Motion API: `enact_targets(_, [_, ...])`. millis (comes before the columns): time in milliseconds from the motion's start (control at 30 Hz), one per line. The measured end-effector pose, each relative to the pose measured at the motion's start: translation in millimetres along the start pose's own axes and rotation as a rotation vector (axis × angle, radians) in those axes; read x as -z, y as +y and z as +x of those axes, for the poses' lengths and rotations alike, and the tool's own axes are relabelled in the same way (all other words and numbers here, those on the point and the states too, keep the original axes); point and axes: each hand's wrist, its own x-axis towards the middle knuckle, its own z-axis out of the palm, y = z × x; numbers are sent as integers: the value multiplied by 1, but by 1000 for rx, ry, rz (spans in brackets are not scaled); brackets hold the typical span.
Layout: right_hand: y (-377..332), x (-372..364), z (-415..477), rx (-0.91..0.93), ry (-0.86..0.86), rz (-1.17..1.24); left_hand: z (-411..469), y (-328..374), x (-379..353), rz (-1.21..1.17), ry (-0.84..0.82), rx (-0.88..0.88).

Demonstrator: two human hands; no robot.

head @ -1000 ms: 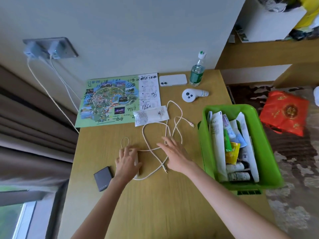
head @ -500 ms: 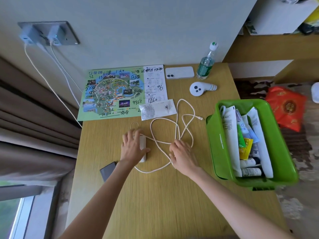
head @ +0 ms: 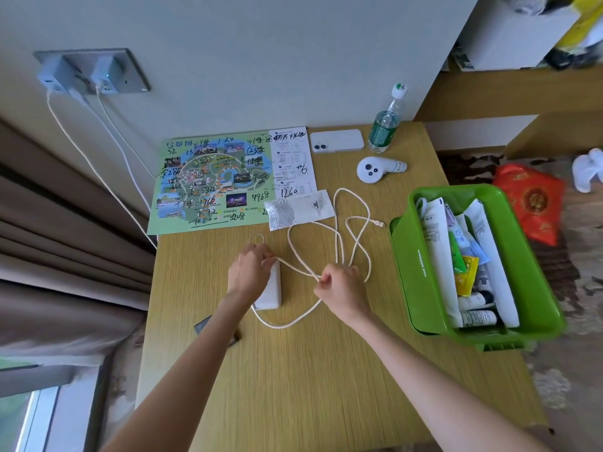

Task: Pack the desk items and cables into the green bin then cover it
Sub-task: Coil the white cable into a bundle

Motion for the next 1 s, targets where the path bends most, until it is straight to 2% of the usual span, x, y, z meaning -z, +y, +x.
enact_targets(67, [-9,12,7,-49,111,163,0,2,5,-16,-40,-61])
enact_targets(167, [-21,30,19,-90,200,284,-1,6,12,-60,-129,-159])
enact_targets(367, [-32,56,26,-37,131,377,0,29,28,-207,-85,-197])
enact_targets(467, [-39,71,27,-26,130,461,2,49,44,-271,-24,-299])
enact_targets(600, [-55,103,27,7,101,580,10,80,67,-288,-37,-419])
enact_targets(800, [-82,169,29,89,205,687,19,121,105,-362,-57,-527])
enact_targets(1000, [-95,223,31,132,344,881,18,157,146,-520,-123,-530])
